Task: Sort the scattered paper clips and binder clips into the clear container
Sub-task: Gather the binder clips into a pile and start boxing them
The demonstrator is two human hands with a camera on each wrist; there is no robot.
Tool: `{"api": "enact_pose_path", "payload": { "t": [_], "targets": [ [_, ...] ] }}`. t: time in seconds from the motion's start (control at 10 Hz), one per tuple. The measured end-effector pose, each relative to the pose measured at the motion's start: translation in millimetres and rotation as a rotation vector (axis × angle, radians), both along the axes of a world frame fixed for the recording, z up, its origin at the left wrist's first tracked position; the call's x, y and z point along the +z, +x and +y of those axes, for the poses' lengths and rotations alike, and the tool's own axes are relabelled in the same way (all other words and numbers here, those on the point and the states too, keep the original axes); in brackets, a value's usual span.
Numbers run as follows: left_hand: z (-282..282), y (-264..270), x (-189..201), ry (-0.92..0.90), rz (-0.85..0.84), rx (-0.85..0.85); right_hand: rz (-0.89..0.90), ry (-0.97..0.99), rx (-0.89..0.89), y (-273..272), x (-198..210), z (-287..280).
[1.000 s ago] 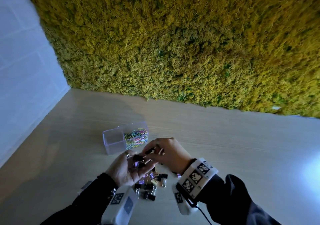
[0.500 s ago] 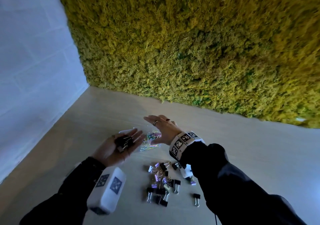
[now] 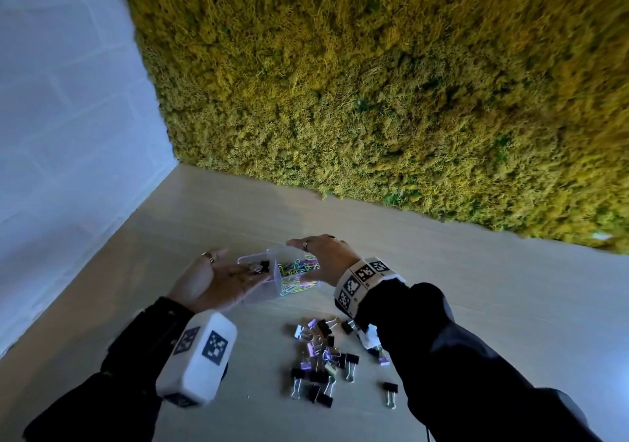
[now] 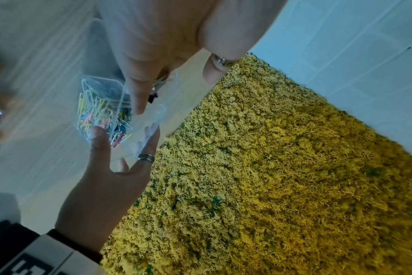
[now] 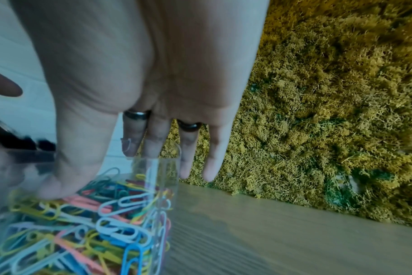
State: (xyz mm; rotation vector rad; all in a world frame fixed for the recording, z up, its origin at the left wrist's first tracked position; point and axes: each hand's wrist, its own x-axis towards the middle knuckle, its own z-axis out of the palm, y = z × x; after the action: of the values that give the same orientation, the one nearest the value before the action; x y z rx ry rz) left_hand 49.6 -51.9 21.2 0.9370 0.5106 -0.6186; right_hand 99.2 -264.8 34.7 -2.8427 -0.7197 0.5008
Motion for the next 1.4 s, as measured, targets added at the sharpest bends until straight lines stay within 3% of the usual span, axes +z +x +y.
{"api": "enact_pose_path", "payload": {
  "t": [0.1,0.2,0.3,0.4,0.5,0.6,0.7,0.8,0.9,1.0,1.1,1.2,1.3,1.4],
  "targets": [
    [-3,-5,17,-0.214,0.101,0.226,-0.009,-0.045,0.005,2,0,2],
    [-5,-14,31,-0.193,0.006,0.205,0.002,-0.115,0.050,-3,5,1],
    [-5,-24,26,-0.027,-0.168,0.188,-0.003,0.192,-0.065,-19,22,-17],
    [-10,-39,21,0.391,-0.406,0.088,-0.105,0.507,-0.270,-40,26,-58],
    [-15,-53,6,0.598,-0.511,-0.197,0.113,0.291,-0.282,-74,14,-101],
    [-26,-68,-19,0.818,-0.583,-0.676,0.359,0.023,-0.290,-115,-4,-125],
    [-54,-85,-34,1.200,-0.756,-1.007,0.408,-0.029,-0.349,-137,-21,-123],
    [-86,-91,-37,1.356,-0.872,-1.148,0.321,0.157,-0.385,-142,-40,-112],
    [-97,-80,-39,1.374,-0.864,-1.126,0.262,0.331,-0.401,-140,-55,-100],
    [-92,-68,-39,1.311,-0.885,-0.933,0.137,0.325,-0.353,-136,-54,-94],
    [-87,-61,-45,1.387,-0.872,-0.987,0.214,0.125,-0.264,-132,-48,-93],
    [-89,-52,-48,1.405,-0.831,-1.109,0.157,0.078,-0.124,-124,-50,-85],
    [-95,-47,-46,1.422,-0.838,-1.185,0.120,0.158,-0.156,-112,-53,-80],
    [-96,-46,-49,1.358,-0.880,-1.052,0.128,0.209,-0.205,-106,-56,-80]
  ]
}}
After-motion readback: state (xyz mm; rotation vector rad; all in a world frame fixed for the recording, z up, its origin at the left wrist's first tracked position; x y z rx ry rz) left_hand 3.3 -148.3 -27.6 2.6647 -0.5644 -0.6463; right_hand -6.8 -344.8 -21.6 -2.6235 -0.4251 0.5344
